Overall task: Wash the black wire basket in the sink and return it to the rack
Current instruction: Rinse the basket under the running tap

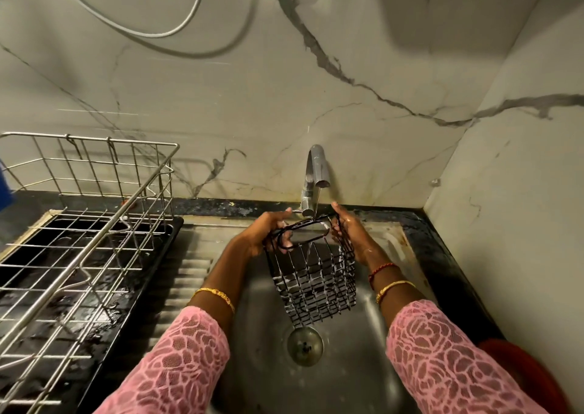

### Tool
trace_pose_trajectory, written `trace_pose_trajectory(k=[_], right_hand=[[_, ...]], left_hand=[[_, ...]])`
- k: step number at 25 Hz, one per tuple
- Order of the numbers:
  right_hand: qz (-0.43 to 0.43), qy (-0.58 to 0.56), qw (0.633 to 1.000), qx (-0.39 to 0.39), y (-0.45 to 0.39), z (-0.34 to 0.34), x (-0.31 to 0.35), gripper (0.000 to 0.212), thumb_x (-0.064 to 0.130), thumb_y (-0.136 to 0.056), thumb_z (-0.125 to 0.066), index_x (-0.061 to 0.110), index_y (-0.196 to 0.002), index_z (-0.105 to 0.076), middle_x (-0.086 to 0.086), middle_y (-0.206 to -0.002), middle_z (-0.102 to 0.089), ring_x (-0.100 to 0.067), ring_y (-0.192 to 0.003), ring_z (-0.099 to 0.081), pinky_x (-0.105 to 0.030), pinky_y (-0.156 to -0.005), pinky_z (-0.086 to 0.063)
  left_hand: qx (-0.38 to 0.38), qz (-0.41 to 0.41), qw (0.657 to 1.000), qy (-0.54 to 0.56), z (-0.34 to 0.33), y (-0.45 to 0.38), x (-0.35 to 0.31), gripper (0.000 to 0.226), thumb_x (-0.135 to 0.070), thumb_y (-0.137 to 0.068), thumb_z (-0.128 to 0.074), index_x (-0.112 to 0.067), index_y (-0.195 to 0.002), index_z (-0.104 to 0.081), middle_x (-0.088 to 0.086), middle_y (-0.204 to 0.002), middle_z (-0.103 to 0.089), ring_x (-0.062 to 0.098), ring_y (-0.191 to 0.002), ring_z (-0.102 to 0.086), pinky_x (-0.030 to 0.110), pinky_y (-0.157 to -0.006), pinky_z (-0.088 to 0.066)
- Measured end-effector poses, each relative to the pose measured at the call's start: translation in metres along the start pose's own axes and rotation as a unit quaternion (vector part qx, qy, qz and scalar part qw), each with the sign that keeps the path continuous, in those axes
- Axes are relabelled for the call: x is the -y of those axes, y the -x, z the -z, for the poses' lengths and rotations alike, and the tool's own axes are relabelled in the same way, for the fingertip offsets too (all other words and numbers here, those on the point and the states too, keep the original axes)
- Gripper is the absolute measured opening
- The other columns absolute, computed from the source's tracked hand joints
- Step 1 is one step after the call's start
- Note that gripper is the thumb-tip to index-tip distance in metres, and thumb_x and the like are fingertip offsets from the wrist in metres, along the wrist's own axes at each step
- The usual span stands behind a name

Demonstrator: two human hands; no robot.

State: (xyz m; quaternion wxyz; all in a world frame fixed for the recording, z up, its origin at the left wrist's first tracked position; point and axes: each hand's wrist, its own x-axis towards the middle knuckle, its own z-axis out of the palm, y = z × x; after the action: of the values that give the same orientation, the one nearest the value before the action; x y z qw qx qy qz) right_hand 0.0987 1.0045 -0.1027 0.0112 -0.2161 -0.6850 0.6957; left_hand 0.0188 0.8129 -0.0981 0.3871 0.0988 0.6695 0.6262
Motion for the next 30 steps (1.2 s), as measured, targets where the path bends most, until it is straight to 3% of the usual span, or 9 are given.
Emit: trace_pose_trajectory(k=[2,4,8,10,15,19,24,28,30], right_hand=[[0.005,0.035,0.999,-0.037,-0.002,-0.003,0.003,0.055,0.06,-0.084,-0.05,0.011,-0.059,-0.055,0.001,-0.057,-0.041,-0.012,-0.053,-0.035,-0.027,-0.057,-0.029],[0.001,0.039,0.998,-0.048,-0.004,-0.007,0.005,0.05,0.058,-0.083,-0.054,0.017,-0.055,-0.047,0.004,-0.052,-0.038,-0.01,-0.048,-0.032,-0.025,-0.053,-0.029],[-0.023,-0.016,0.998,-0.053,-0.011,-0.013,0.004,0.045,0.049,-0.079,-0.064,0.024,-0.049,-0.041,0.01,-0.04,-0.034,-0.007,-0.037,-0.026,-0.022,-0.044,-0.024],[-0.03,-0.034,0.998,-0.052,-0.011,-0.016,0.002,0.046,0.045,-0.08,-0.064,0.024,-0.045,-0.042,0.009,-0.039,-0.032,-0.008,-0.036,-0.024,-0.023,-0.044,-0.021],[-0.04,-0.04,0.996,-0.072,-0.009,-0.016,-0.007,0.04,0.044,-0.079,-0.063,0.023,-0.05,-0.044,0.008,-0.041,-0.034,-0.009,-0.038,-0.026,-0.022,-0.044,-0.021],[-0.056,-0.051,0.992,-0.104,-0.008,-0.013,-0.01,0.042,0.045,-0.077,-0.066,0.024,-0.049,-0.044,0.009,-0.04,-0.036,-0.01,-0.039,-0.028,-0.023,-0.045,-0.024],[-0.057,-0.12,0.982,-0.13,-0.01,-0.005,-0.009,0.025,0.045,-0.075,-0.069,0.024,-0.068,-0.057,0.009,-0.038,-0.039,-0.005,-0.034,-0.032,-0.021,-0.04,-0.026],[-0.059,-0.151,0.978,-0.129,-0.011,-0.002,-0.008,0.027,0.046,-0.071,-0.072,0.025,-0.076,-0.055,0.007,-0.06,-0.046,-0.009,-0.05,-0.039,-0.021,-0.041,-0.031],[-0.059,-0.155,0.978,-0.126,-0.009,0.001,-0.009,0.026,0.047,-0.07,-0.072,0.026,-0.077,-0.057,0.009,-0.058,-0.045,-0.006,-0.044,-0.041,-0.02,-0.041,-0.031]], left_hand=[[-0.007,0.001,1.0,0.001,0.002,-0.006,-0.003,0.06,-0.052,-0.091,-0.046,-0.015,-0.048,-0.063,0.006,-0.056,-0.063,0.019,-0.053,-0.059,0.029,-0.06,-0.036],[-0.031,0.015,0.999,0.023,0.005,-0.008,-0.007,0.06,-0.051,-0.093,-0.043,-0.011,-0.052,-0.062,0.009,-0.055,-0.064,0.021,-0.055,-0.062,0.028,-0.063,-0.039],[-0.109,0.033,0.988,0.101,0.004,-0.002,-0.001,0.031,-0.035,-0.095,-0.046,-0.006,-0.088,-0.056,0.01,-0.075,-0.067,0.02,-0.064,-0.064,0.028,-0.065,-0.044],[-0.145,0.017,0.975,0.17,0.002,0.004,0.008,0.024,-0.028,-0.095,-0.047,-0.006,-0.095,-0.057,0.012,-0.09,-0.065,0.022,-0.074,-0.063,0.031,-0.071,-0.05],[-0.166,-0.005,0.97,0.177,-0.005,0.035,0.041,0.034,-0.042,-0.099,-0.036,-0.02,-0.101,-0.061,0.01,-0.108,-0.064,0.023,-0.1,-0.056,0.043,-0.102,-0.038],[-0.169,-0.037,0.974,0.147,-0.019,0.048,0.059,0.043,-0.051,-0.097,-0.034,-0.021,-0.114,-0.059,0.009,-0.125,-0.059,0.025,-0.117,-0.052,0.046,-0.109,-0.032],[-0.16,-0.028,0.976,0.145,-0.031,0.05,0.071,0.103,-0.088,-0.061,-0.047,-0.029,-0.144,-0.038,0.005,-0.15,-0.04,0.024,-0.137,-0.036,0.053,-0.115,-0.021],[-0.169,-0.06,0.976,0.121,-0.044,0.062,0.066,0.088,-0.077,-0.073,-0.047,-0.028,-0.145,-0.036,0.003,-0.153,-0.034,0.022,-0.141,-0.029,0.05,-0.114,-0.018],[-0.161,-0.06,0.98,0.103,-0.048,0.065,0.063,0.089,-0.075,-0.071,-0.047,-0.029,-0.145,-0.035,0.001,-0.154,-0.032,0.023,-0.142,-0.027,0.054,-0.113,-0.018]])
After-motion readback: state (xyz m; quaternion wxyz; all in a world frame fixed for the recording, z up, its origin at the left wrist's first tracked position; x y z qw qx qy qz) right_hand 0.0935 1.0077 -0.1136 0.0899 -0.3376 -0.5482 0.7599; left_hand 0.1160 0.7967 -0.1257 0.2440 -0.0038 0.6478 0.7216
